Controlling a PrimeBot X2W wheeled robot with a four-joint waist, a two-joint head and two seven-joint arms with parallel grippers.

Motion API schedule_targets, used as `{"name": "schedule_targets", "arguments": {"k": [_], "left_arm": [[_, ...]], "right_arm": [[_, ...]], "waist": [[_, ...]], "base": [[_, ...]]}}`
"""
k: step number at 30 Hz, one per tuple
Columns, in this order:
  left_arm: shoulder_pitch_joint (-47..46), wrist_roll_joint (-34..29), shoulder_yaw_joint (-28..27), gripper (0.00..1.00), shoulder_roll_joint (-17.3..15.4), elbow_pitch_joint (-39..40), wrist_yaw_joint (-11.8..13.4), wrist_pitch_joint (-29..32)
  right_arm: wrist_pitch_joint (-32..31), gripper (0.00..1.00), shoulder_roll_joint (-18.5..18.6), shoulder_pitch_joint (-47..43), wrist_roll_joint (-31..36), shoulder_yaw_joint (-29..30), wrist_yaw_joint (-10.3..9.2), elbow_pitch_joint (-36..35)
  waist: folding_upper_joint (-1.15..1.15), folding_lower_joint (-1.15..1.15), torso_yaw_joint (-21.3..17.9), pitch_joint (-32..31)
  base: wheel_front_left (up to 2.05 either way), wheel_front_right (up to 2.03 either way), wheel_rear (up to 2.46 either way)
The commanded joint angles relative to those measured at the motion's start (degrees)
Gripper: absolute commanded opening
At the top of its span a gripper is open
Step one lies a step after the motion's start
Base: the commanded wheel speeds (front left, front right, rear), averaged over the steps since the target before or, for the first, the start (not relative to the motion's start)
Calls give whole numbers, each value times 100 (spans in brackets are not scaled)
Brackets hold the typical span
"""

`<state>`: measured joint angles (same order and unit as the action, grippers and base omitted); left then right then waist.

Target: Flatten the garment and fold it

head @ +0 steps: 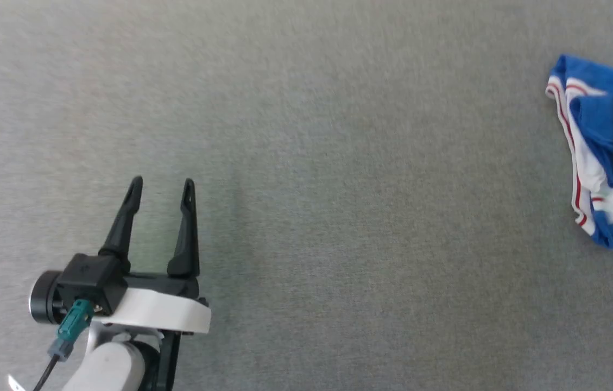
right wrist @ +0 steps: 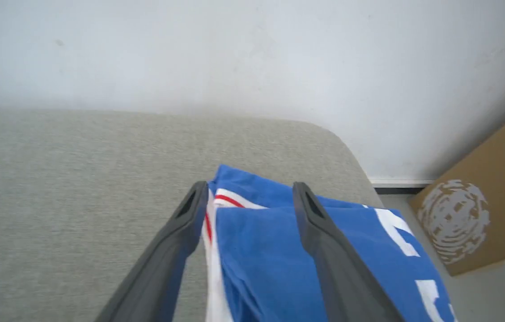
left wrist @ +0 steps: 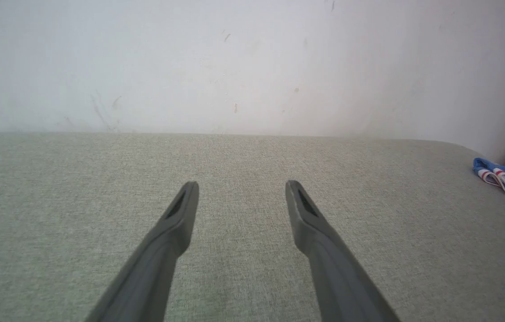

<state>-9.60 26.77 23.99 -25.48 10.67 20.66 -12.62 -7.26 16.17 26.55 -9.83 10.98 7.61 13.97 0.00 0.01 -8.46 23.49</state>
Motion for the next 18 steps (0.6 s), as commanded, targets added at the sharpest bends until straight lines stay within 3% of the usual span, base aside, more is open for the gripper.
{"name": "schedule_targets", "arguments": {"k": [1,8,18], "left_arm": [[83,46,-18,100,8,-1,-9,-39],[356,170,-46,100,56,22,-18,-101],[952,291,-128,100,156,-9,-26,-195]], "right_arm": [[94,100,-161,-218,-121,-71,-12,-250],[603,100,-882,-1308,-203,-318,-12,-1420],[1007,100,-1225,-2479,325,-434,-12,-2140]], "waist": [[0,-1,306,-517],[0,-1,540,-1012],[0,-1,788,-1636]], "base": [[0,0,0],[0,0,0],[0,0,0]]}}
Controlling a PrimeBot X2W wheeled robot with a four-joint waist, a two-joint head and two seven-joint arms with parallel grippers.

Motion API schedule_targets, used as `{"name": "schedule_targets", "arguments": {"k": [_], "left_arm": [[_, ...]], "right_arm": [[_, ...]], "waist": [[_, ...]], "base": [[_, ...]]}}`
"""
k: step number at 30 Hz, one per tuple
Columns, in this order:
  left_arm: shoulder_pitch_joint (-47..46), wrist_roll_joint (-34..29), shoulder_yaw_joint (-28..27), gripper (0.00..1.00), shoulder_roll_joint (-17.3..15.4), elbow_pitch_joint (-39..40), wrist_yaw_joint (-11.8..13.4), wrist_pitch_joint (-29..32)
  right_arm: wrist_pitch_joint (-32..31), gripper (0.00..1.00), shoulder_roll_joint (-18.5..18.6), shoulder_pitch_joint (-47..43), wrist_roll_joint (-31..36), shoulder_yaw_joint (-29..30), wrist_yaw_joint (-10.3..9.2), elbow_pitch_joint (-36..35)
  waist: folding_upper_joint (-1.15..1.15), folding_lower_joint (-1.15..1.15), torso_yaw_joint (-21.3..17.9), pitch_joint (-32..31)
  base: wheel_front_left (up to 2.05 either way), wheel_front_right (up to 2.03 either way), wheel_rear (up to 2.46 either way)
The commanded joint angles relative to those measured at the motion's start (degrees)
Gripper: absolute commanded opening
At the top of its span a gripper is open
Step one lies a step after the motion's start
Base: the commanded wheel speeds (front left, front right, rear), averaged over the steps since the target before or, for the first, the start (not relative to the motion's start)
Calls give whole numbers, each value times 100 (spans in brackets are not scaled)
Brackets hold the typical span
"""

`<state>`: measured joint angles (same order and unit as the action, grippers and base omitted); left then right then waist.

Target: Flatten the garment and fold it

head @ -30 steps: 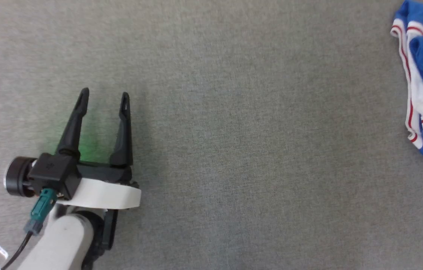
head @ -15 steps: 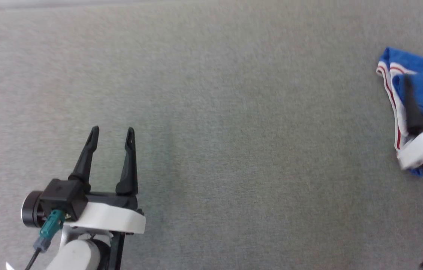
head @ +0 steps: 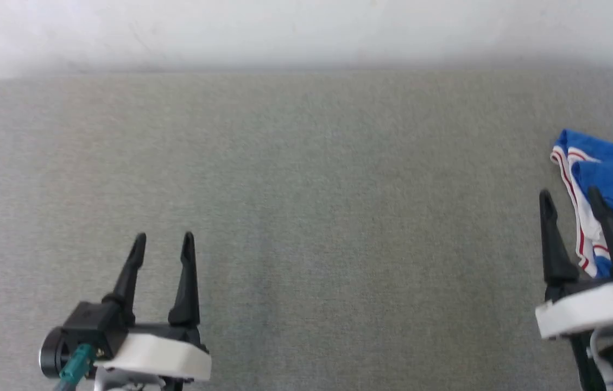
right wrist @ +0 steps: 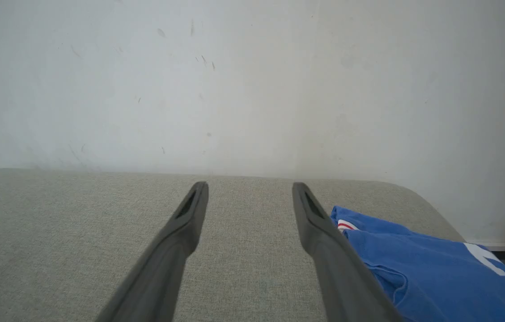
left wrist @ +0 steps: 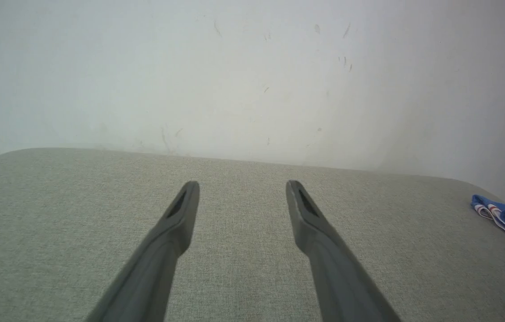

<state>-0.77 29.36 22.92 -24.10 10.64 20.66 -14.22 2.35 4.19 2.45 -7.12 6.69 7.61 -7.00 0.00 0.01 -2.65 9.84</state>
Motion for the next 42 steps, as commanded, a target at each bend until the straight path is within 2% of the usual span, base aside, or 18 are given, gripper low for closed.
{"name": "schedule_targets", "arguments": {"k": [1,6,14,24,29,32,33,42], "left_arm": [[119,24,-26,100,30,-38,-32,-42],[301,-68,32,100,109,-309,-130,-64],[577,-154,-4,100,372,-633,-355,-75],[671,-323,-217,100,638,-808,-673,-77],[680,-384,-296,100,705,-864,-761,-77],[693,-423,-403,100,772,-930,-719,-77],[655,-386,-387,0,772,-923,-742,-48],[629,-494,-468,0,827,-929,-801,21]], "right_arm": [[133,100,-53,-162,127,18,-12,-60],[535,100,-122,-615,481,168,-12,141],[883,100,-130,-954,103,147,-12,689],[951,100,-131,-864,34,27,-12,884],[955,100,-131,-851,25,11,-12,909],[963,100,-131,-844,18,4,-12,927],[930,0,-110,-885,51,22,0,927],[879,0,-106,-857,79,3,-1,919]], "waist": [[0,-1,228,-319],[0,-1,355,-529],[0,-1,458,-772],[0,-1,450,-790],[0,-1,433,-747],[0,-1,423,-734],[0,-2,424,-733],[0,-2,417,-744]], "base": [[0,0,0],[0,0,0],[0,0,0],[0,0,0],[0,0,0],[0,0,0],[0,0,0],[0,0,0]]}}
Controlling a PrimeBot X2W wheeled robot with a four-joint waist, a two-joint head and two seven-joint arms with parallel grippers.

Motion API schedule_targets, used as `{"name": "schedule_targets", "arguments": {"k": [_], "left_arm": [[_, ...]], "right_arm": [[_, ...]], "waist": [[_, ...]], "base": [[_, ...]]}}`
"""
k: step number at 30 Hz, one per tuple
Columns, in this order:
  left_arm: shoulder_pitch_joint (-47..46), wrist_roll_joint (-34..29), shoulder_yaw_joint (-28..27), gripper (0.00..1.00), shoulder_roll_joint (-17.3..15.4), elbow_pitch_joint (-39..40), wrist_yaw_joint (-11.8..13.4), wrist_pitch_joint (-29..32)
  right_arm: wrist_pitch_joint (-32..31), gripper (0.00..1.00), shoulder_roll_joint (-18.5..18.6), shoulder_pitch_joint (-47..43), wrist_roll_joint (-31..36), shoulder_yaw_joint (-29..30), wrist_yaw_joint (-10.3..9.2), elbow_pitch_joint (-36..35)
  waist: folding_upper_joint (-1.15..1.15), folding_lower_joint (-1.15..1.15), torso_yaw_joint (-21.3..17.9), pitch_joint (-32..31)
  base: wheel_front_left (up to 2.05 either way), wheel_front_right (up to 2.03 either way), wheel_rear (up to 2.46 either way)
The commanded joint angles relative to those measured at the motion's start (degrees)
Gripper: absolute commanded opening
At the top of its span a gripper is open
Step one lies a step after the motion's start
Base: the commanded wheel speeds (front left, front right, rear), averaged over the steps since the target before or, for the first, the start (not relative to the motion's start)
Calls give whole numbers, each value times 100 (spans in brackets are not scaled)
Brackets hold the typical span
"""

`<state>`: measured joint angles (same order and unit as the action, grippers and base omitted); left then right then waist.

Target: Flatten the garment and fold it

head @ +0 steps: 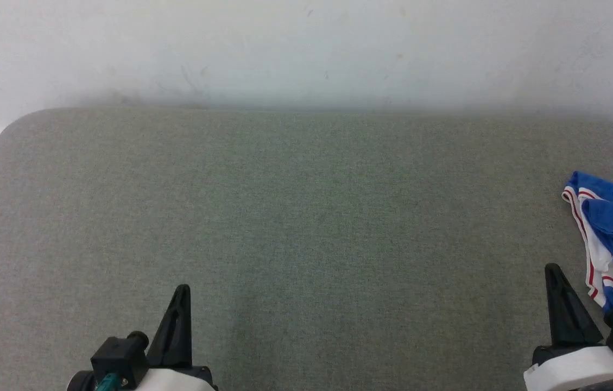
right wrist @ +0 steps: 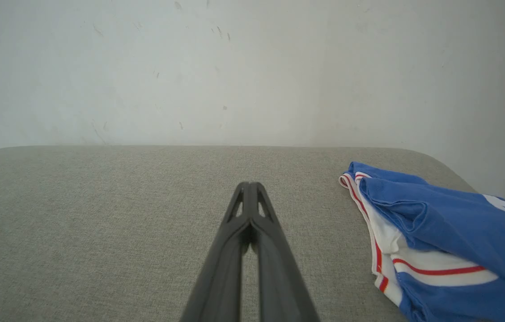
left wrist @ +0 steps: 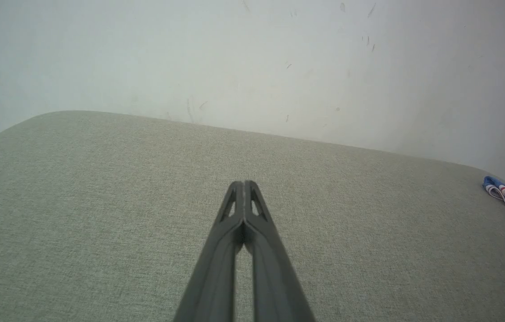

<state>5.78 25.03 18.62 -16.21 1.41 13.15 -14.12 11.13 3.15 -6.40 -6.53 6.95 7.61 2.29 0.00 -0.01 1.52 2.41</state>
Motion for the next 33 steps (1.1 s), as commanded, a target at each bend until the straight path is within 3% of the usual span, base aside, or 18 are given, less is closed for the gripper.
{"name": "schedule_targets", "arguments": {"k": [1,33], "left_arm": [[-30,-82,-53,0,49,-7,-60,23],[-178,-735,-541,0,395,-43,-398,398]], "right_arm": [[-10,0,-1,33,25,-29,-1,-12],[-307,0,-8,196,195,-208,-4,-70]], "waist": [[0,0,-1,-3],[0,0,-42,-67]], "base": [[0,0,0],[0,0,0]]}}
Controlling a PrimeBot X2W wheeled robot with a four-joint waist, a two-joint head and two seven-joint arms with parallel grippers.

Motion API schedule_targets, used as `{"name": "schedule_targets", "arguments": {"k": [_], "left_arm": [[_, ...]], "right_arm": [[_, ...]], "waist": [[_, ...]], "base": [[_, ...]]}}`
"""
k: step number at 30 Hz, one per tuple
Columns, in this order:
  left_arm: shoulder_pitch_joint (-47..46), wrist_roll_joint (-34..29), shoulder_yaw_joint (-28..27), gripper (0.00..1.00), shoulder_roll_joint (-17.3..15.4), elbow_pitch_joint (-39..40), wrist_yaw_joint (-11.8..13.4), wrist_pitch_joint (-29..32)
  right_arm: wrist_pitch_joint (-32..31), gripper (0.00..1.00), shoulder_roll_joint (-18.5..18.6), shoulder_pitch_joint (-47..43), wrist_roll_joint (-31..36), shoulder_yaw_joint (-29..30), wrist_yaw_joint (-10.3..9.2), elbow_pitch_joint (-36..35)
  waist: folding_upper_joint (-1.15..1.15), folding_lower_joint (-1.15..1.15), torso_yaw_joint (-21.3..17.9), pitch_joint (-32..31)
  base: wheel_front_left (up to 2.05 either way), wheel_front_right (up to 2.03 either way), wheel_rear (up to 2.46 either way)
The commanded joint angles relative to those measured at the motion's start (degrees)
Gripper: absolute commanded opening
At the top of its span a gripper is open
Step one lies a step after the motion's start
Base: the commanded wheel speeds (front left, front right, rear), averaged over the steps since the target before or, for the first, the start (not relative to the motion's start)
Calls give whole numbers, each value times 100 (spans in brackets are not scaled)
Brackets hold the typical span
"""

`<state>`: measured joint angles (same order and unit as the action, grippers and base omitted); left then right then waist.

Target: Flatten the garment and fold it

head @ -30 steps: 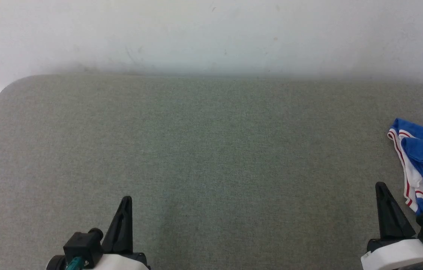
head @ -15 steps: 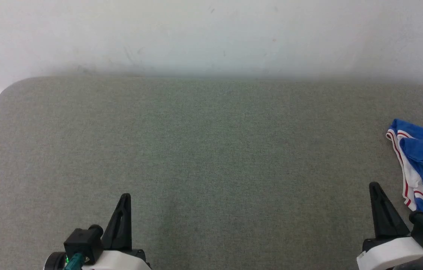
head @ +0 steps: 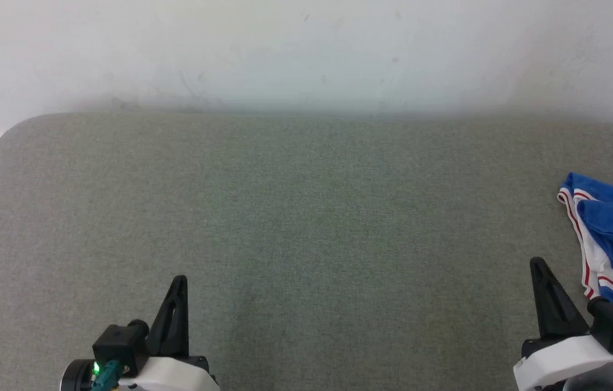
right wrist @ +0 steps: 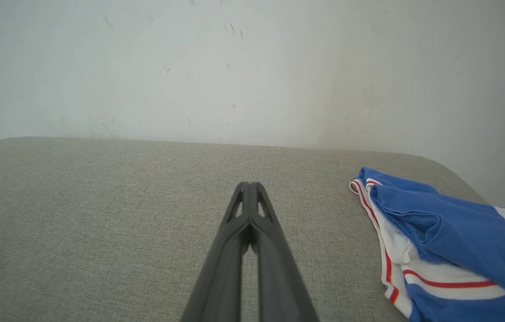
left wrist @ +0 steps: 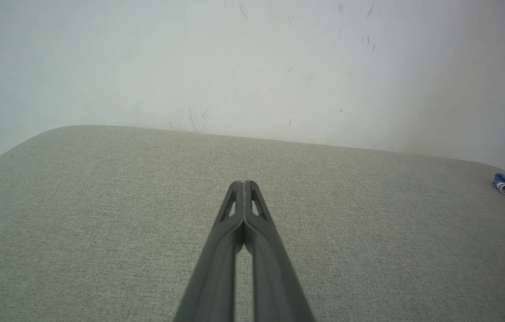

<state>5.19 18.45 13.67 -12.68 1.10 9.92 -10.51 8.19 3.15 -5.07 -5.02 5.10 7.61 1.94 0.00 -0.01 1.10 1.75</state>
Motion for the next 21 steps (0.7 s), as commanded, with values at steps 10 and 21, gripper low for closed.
{"name": "schedule_targets", "arguments": {"k": [10,21], "left_arm": [[-166,-281,-199,0,151,-24,-181,154],[-216,-505,-366,0,270,-36,-297,282]], "right_arm": [[-106,0,-10,115,96,-80,-5,-54],[-208,0,-13,171,154,-142,-6,-74]], "waist": [[0,0,-13,-21],[0,0,-27,-43]], "base": [[0,0,0],[0,0,0]]}}
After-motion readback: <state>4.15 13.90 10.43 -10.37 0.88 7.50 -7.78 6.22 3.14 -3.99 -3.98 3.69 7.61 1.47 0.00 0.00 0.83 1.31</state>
